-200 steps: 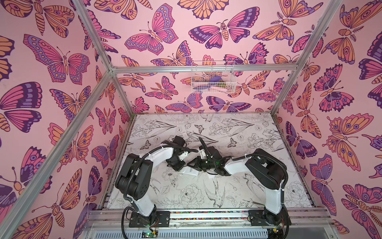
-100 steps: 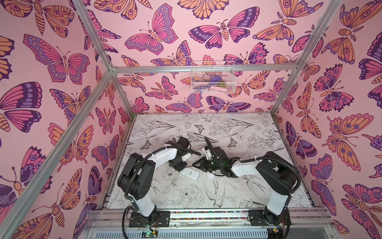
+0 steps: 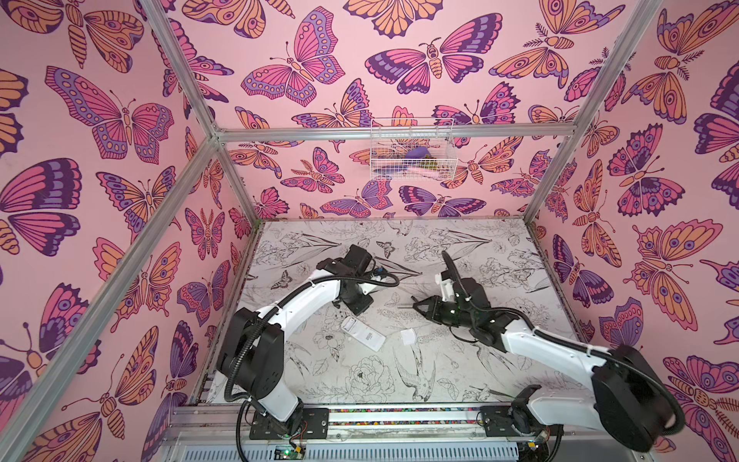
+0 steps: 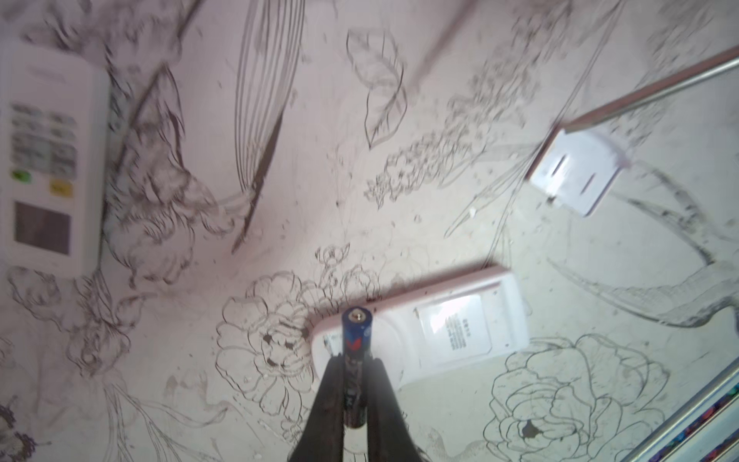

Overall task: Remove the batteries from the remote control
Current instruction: 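Lower the blue battery beside the other battery and open the left gripper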

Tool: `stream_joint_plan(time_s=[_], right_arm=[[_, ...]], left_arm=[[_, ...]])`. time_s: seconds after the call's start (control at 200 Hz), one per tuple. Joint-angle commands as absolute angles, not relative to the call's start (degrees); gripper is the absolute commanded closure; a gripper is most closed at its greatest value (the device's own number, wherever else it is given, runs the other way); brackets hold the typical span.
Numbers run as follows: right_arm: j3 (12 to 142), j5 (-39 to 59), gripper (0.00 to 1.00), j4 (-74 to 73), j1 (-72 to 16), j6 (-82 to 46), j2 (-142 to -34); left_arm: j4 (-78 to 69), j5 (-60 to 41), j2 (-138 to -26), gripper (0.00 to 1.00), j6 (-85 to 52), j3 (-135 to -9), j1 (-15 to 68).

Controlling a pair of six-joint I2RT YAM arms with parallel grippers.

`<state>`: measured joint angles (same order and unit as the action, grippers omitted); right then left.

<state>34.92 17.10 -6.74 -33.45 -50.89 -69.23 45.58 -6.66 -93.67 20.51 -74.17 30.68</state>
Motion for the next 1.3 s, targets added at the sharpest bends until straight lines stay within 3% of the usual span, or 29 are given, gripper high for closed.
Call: stream_joint_plan(time_s=[0.0, 0.155, 0.316, 0.496, 0.716, 1.293], right_arm=[[34.30, 11.42, 1.00, 6.34, -29.69, -45.78, -61.97], [34.21, 2.44, 1.00, 16.92, -26.89, -41.16, -50.83], [32.92, -0.76, 1.00, 22.22, -23.31, -39.43, -42.96], [32.08, -1.36, 1.00, 25.37, -20.21, -38.32, -40.76], [30.98, -0.78, 1.00, 25.54, -19.64, -38.77, -40.08], [30.47, -0.17, 1.00, 26.19, -18.98, -37.88, -39.14]], left_arm=[[44.20, -11.38, -97.53, 0.90, 20.53, -78.95, 32.04], [41.18, -14.86, -103.21, 0.88, 23.23, -83.30, 34.64], [35.55, -19.33, -106.15, 0.87, 39.00, -81.92, 37.19], [35.01, -23.03, -109.81, 0.86, 62.88, -80.65, 38.75], [36.06, -22.54, -116.21, 0.84, 74.89, -85.91, 39.80], [35.60, -15.17, -126.00, 0.81, 81.98, -91.84, 41.57]])
